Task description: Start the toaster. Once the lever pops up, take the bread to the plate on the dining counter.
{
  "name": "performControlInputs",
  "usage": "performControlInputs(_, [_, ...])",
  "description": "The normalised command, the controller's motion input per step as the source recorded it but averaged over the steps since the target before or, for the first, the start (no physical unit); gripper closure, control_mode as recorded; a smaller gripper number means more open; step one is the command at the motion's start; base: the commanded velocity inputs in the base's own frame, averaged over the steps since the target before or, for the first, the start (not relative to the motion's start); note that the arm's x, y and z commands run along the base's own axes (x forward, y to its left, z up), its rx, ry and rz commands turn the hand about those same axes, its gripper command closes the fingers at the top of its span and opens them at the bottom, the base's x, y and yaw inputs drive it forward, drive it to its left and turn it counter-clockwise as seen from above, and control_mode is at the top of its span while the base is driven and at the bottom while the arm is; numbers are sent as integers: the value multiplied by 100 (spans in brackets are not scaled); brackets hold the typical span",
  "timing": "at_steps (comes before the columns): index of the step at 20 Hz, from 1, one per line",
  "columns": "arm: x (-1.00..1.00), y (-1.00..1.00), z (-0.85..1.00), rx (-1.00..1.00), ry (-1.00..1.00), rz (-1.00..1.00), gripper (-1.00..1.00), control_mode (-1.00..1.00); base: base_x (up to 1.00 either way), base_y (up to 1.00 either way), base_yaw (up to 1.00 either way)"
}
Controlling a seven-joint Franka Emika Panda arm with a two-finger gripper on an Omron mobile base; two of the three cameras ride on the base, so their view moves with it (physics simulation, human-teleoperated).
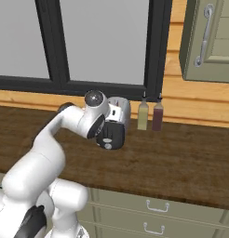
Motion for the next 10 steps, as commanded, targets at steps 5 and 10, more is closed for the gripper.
performControlInputs(5, [-2,0,100,0,-3,0,100,-100,0,0,0])
performControlInputs(10, [1,0,83,0,7,0,-100,-100,0,0,0])
